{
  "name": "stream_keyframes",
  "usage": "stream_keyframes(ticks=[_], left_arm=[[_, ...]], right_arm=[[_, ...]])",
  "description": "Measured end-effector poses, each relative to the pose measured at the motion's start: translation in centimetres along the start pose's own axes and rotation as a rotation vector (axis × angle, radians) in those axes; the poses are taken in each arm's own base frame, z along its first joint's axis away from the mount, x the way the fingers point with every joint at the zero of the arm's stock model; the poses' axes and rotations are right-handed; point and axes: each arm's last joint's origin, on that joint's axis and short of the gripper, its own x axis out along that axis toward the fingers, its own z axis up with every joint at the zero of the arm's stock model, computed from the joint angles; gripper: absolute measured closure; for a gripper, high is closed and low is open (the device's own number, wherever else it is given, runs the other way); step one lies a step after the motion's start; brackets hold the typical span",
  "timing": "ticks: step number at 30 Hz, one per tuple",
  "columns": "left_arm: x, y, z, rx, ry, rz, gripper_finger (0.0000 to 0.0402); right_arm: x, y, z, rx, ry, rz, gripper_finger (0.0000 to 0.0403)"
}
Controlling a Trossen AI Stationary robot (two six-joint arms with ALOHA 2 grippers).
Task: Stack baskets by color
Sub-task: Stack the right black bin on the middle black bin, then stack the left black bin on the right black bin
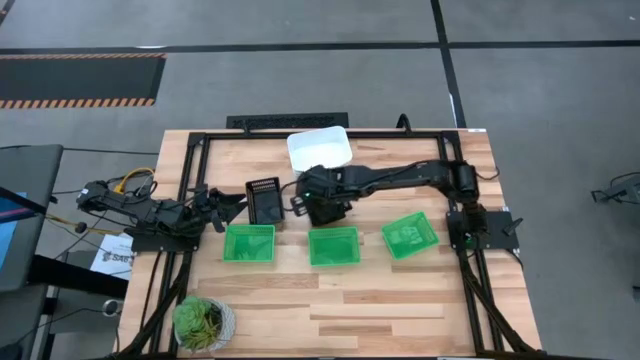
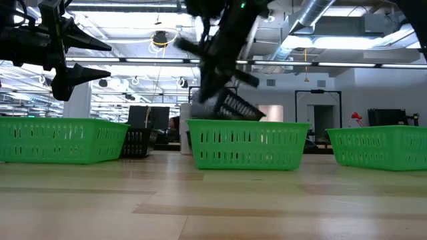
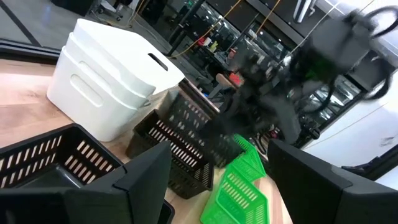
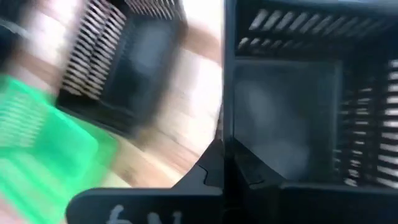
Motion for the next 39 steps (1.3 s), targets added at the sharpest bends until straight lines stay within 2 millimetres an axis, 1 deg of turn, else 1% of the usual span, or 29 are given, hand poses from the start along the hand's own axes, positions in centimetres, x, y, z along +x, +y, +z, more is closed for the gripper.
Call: stream_keyframes(ticks=[2, 3, 8, 12, 16, 20, 26, 30, 32, 34, 35, 39], left_arm=[[0.0, 0.0, 0.0, 0.000, 0.000, 0.000, 0.0145], [0.0, 0.0, 0.0, 0.000, 0.000, 0.000, 0.0145], [0.0, 0.0, 0.0, 0.000, 0.006, -0.001, 0.0145], [0.1, 0.0, -0.1, 0.005, 0.010, 0.003, 0.0145], [0.1, 0.0, -0.1, 0.006, 0.012, 0.003, 0.0145], [0.1, 0.0, -0.1, 0.004, 0.011, 0.003, 0.0145], [0.1, 0.0, -0.1, 0.001, 0.010, 0.004, 0.0145], [0.1, 0.0, -0.1, 0.001, 0.010, 0.004, 0.0145], [0.1, 0.0, -0.1, 0.000, 0.010, 0.004, 0.0145], [0.1, 0.0, -0.1, -0.001, 0.010, 0.003, 0.0145], [0.1, 0.0, -0.1, -0.002, 0.010, 0.003, 0.0145], [0.1, 0.0, -0.1, -0.002, 0.010, 0.004, 0.0145]], right_arm=[[1.0, -0.2, -0.3, -0.003, 0.016, -0.023, 0.0391], [1.4, 0.1, -0.2, 0.005, 0.004, 0.000, 0.0391], [2.3, 0.0, -0.6, -0.002, 0.034, -0.020, 0.0388], [2.3, -0.3, -0.8, -0.019, 0.052, -0.045, 0.0389], [2.3, -0.4, -0.8, -0.093, 0.058, -0.054, 0.0387], [2.3, -0.4, -0.9, -0.152, 0.065, -0.059, 0.0365], [2.0, -0.4, -0.8, -0.214, 0.064, -0.051, 0.0308], [0.9, -0.5, -0.5, -0.256, 0.061, -0.039, 0.0274], [-0.2, -0.5, -0.4, -0.273, 0.060, -0.034, 0.0262], [-1.8, -0.6, -0.5, -0.285, 0.064, -0.031, 0.0253], [-2.9, -0.7, -0.5, -0.291, 0.064, -0.026, 0.0250], [-7.0, -1.0, -2.1, -0.328, 0.102, -0.063, 0.0246]])
